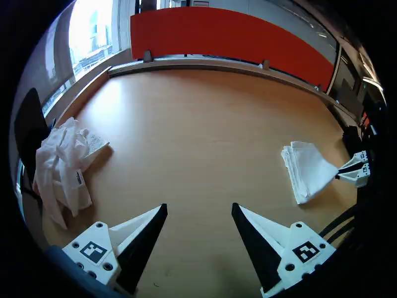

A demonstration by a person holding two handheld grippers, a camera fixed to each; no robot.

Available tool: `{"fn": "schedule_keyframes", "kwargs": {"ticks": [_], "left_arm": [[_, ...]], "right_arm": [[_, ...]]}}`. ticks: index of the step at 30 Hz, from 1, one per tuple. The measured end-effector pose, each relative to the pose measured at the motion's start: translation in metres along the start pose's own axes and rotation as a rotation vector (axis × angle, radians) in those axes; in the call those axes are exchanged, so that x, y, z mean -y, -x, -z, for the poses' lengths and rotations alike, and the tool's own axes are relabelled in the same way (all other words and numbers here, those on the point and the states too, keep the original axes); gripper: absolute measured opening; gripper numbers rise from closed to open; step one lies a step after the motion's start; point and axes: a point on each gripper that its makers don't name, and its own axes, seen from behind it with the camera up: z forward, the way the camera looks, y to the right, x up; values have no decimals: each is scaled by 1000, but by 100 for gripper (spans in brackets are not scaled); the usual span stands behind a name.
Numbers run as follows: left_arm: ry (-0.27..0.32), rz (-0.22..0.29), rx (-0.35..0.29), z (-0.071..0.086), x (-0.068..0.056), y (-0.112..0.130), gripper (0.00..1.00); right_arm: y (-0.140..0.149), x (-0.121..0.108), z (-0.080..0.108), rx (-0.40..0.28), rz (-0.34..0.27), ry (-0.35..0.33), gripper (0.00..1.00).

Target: Fold towel

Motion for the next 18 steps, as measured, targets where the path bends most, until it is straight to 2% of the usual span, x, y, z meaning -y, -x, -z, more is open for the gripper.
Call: {"fn": "schedule_keyframes", "kwargs": {"ticks": [11, 18], "left_arm": [[5, -17, -14, 0, -4, -9, 97], [7, -21, -27, 3, -6, -16, 97]], "right_arm": [[-81, -3, 30, -120, 28, -1, 4], [-116, -6, 51, -176, 43, 2, 4]]}}
